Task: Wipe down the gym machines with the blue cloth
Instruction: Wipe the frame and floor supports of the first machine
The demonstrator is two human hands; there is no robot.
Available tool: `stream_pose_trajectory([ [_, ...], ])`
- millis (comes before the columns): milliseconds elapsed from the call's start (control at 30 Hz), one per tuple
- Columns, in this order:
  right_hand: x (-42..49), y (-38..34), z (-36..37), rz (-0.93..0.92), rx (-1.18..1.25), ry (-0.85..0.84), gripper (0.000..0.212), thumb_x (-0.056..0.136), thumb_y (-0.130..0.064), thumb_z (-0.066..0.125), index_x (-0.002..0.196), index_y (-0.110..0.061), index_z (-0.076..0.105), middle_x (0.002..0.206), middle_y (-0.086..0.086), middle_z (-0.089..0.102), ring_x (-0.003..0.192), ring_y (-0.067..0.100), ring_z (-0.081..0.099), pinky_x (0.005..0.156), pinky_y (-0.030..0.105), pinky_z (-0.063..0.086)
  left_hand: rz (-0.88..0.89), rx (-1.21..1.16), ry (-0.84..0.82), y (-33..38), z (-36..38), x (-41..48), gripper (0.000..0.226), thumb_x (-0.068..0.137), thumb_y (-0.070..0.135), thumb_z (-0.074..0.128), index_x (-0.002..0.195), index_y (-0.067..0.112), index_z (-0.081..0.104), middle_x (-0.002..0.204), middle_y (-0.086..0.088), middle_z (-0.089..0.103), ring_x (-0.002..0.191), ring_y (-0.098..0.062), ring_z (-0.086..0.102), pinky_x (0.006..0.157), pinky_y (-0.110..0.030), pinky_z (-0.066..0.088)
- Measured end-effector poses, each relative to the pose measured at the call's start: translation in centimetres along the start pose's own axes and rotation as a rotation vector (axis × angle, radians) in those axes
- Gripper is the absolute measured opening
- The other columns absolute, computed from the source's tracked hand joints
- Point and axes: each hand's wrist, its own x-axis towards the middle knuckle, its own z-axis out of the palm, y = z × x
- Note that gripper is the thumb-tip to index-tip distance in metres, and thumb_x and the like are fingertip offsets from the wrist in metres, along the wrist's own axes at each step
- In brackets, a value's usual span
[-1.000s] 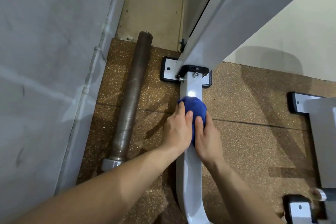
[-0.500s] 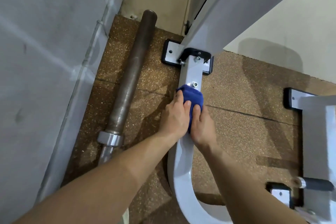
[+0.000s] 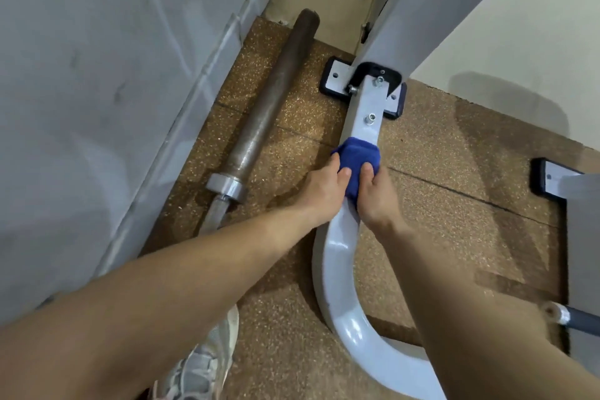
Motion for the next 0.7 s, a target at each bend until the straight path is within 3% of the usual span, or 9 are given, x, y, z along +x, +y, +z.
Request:
stream_pose_trajectory([
  [133,-9.0,2.4,-0.2,-0.045,0.011,-0.120,0.033,0.108,-0.036,0.031,0.121,-0.014,0.053,0.098,-0.001,0.063,0.085,0.018,0.060,0.075,0.029,0.040,-0.042,0.072,-0.022,-2.5,2.2,-9.1,0.054,0.106,0.033,0.032,0.155,0.015,0.021,0.133,-0.017,0.058,0.115,-0.036,0.059,0.099,-0.046,0.046],
  [233,-12.5,2.9,-0.9,-0.079,-0.052,-0.217,0.021,0.109,-0.031,0.034,0.108,-0.020,0.051,0.089,-0.010,0.061,0.077,0.004,0.058,0.064,0.011,0.039,-0.078,0.064,-0.066,-3.1,2.5,-12.8,0.055,0.107,0.034,0.031,0.157,0.016,0.017,0.139,-0.016,0.054,0.121,-0.033,0.055,0.103,-0.043,0.044],
  [367,-5.9,1.2,-0.2,-0.003,0.056,-0.111,0.028,0.108,-0.031,0.035,0.108,-0.010,0.053,0.106,0.008,0.066,0.094,0.024,0.062,0.084,0.036,0.047,-0.048,0.105,-0.046,-0.9,0.5,-6.2,0.049,0.108,0.029,0.034,0.151,0.006,0.034,0.138,-0.023,0.054,0.126,-0.038,0.052,0.105,-0.041,0.041],
  [467,-2.6,-0.1,0.2,0.032,0.089,-0.065,0.039,0.108,-0.033,0.032,0.120,-0.002,0.052,0.112,0.013,0.065,0.100,0.030,0.062,0.084,0.039,0.047,-0.017,0.190,-0.083,0.5,-0.6,-3.0,0.041,0.108,0.025,0.035,0.138,-0.001,0.043,0.131,-0.026,0.056,0.121,-0.041,0.054,0.101,-0.042,0.042],
  [567,-5.7,1.1,-0.3,-0.015,0.018,-0.106,0.038,0.108,-0.034,0.032,0.125,-0.005,0.050,0.110,0.011,0.064,0.096,0.027,0.061,0.081,0.037,0.045,-0.042,0.212,-0.090,-0.1,0.1,-5.7,0.045,0.108,0.029,0.034,0.145,0.005,0.033,0.129,-0.024,0.057,0.116,-0.039,0.056,0.100,-0.045,0.044],
  [633,-9.0,2.0,-0.7,-0.059,0.005,-0.157,0.034,0.109,-0.032,0.032,0.123,-0.007,0.050,0.101,0.003,0.062,0.089,0.021,0.059,0.075,0.030,0.043,-0.071,0.219,-0.095,-0.9,0.9,-8.7,0.047,0.108,0.032,0.033,0.149,0.010,0.028,0.125,-0.019,0.058,0.113,-0.036,0.058,0.098,-0.044,0.046],
  [700,-11.4,2.7,-1.0,-0.105,0.012,-0.192,0.026,0.109,-0.027,0.033,0.117,-0.009,0.050,0.091,-0.005,0.058,0.077,0.010,0.055,0.062,0.010,0.038,-0.086,0.223,-0.094,-2.0,1.7,-11.2,0.049,0.108,0.033,0.033,0.150,0.011,0.025,0.124,-0.019,0.059,0.110,-0.034,0.060,0.096,-0.044,0.047],
])
